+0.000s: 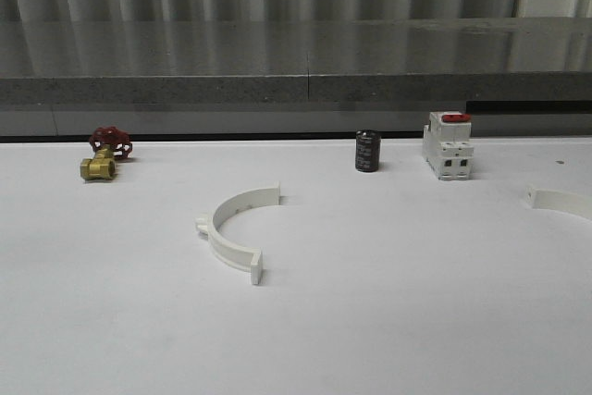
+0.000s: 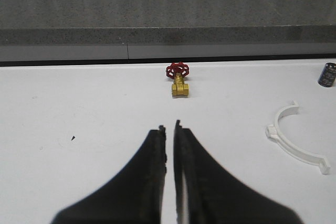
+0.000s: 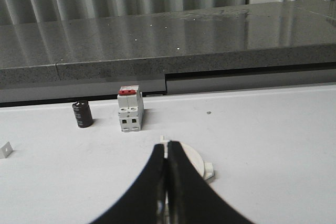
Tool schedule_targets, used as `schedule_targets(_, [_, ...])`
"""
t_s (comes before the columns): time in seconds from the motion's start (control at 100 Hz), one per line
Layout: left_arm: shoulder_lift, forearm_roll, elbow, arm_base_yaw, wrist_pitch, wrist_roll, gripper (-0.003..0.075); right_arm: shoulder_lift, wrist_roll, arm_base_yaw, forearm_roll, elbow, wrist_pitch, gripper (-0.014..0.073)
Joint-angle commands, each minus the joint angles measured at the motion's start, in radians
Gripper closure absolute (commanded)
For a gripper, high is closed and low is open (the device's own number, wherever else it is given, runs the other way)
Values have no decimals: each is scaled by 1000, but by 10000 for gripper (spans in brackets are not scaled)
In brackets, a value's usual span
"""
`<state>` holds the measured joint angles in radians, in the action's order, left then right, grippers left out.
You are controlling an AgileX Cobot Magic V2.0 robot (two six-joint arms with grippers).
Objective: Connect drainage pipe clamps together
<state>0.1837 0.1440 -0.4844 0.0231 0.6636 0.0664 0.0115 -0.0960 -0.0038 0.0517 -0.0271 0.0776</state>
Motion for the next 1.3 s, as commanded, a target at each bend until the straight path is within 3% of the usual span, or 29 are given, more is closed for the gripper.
schedule_targets(0.0, [10, 16, -27, 9, -79, 2, 740, 19, 5, -8, -5, 16, -86, 662])
schedule_targets(0.71, [10, 16, -27, 9, -75, 2, 740, 19, 39, -8, -5, 21, -147, 662])
schedule_targets(0.87, [10, 16, -27, 9, -75, 2, 740, -2, 58, -9, -5, 81, -57, 662])
schedule_targets(1.06, [10, 16, -27, 9, -75, 2, 740, -188, 53, -9, -4, 235, 78, 662])
schedule_targets(1.29, [10, 16, -27, 9, -75, 2, 740, -574, 53, -9, -4, 481, 249, 662])
